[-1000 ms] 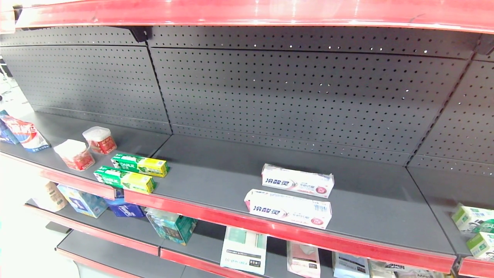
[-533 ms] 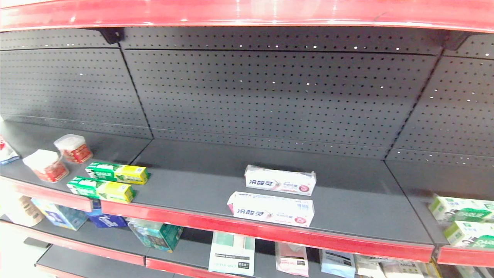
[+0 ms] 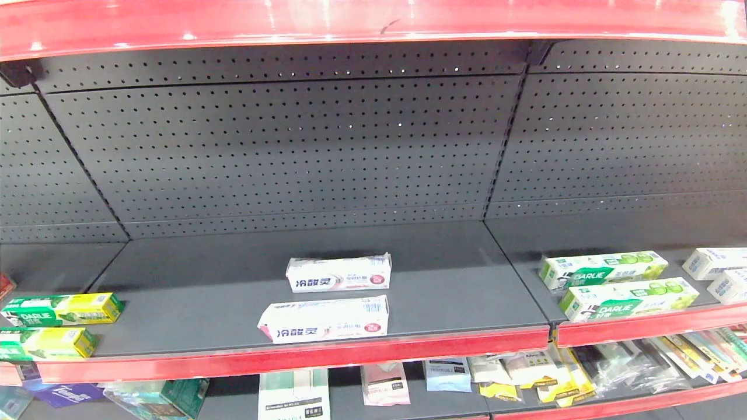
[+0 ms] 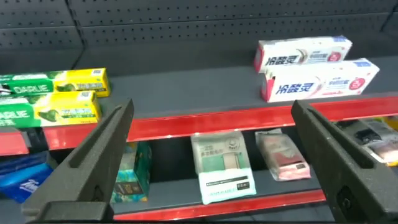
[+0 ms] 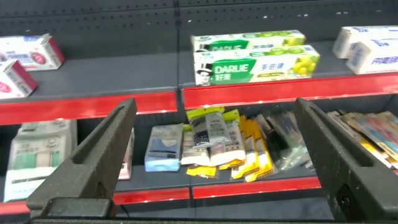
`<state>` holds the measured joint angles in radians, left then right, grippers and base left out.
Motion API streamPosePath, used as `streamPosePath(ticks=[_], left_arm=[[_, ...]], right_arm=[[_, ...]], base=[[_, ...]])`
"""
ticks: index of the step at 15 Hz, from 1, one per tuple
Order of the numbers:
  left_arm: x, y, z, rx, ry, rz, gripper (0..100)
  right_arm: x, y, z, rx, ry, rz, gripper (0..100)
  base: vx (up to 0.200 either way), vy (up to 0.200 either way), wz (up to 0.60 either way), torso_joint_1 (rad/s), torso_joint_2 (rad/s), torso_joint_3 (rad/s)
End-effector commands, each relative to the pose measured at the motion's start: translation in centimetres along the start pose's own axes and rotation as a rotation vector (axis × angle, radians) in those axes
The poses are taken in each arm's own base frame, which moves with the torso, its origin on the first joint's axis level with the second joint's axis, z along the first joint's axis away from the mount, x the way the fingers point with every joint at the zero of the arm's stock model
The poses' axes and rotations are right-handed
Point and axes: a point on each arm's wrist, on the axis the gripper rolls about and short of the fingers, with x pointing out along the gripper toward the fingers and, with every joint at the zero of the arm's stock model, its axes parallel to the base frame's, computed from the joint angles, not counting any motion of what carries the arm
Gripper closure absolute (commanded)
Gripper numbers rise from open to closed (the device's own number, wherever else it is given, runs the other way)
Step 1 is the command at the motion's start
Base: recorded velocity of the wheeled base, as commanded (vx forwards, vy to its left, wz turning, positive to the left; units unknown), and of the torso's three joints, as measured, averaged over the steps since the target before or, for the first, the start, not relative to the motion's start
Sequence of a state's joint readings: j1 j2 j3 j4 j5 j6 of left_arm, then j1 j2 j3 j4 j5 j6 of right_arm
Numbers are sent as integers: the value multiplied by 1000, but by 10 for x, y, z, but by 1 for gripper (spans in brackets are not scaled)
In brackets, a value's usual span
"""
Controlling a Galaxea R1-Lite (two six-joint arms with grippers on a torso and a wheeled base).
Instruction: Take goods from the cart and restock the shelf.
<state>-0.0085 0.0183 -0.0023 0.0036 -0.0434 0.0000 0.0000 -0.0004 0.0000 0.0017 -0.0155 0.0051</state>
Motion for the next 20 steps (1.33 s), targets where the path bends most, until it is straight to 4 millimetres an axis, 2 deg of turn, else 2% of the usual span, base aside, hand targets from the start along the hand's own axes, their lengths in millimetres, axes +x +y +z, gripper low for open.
streamPosePath(ticks=[1, 2, 3, 4, 5, 6, 8, 12, 13, 16, 20], left_arm=[[5, 0, 13, -5, 56, -8, 0], [16, 1, 61, -30, 79, 1, 0], [62, 4, 139, -166, 106, 44, 0], [88, 6, 171, -160, 111, 68, 0], [120, 9, 171, -119, 214, 135, 0], [136, 11, 156, -72, 323, 187, 0], [149, 10, 132, -64, 481, 159, 0], [165, 9, 108, -54, 696, 152, 0], [174, 4, 95, -39, 784, 122, 0], [196, -2, 73, -20, 908, 99, 0], [228, -3, 47, -15, 987, 106, 0]], right_arm=[[0, 0, 0, -1, 2, 0, 0], [0, 0, 0, -2, 2, 0, 0], [0, 0, 0, -2, 2, 2, 0], [0, 0, 0, -2, 2, 0, 0], [0, 0, 0, -2, 2, 0, 0], [0, 0, 0, -2, 2, 0, 0], [0, 0, 0, -2, 0, 0, 0], [0, 0, 0, -2, 2, 0, 0], [0, 0, 0, -2, 2, 0, 0], [0, 0, 0, -2, 2, 2, 0], [0, 0, 0, -2, 2, 0, 0]], base=[[0, 0, 0, 0, 0, 0], [0, 0, 0, 0, 0, 0], [0, 0, 0, 0, 0, 0], [0, 0, 0, 0, 0, 0], [0, 0, 0, 0, 0, 0], [0, 0, 0, 0, 0, 0], [0, 0, 0, 0, 0, 0], [0, 0, 0, 0, 0, 0], [0, 0, 0, 0, 0, 0], [0, 0, 0, 0, 0, 0], [0, 0, 0, 0, 0, 0]])
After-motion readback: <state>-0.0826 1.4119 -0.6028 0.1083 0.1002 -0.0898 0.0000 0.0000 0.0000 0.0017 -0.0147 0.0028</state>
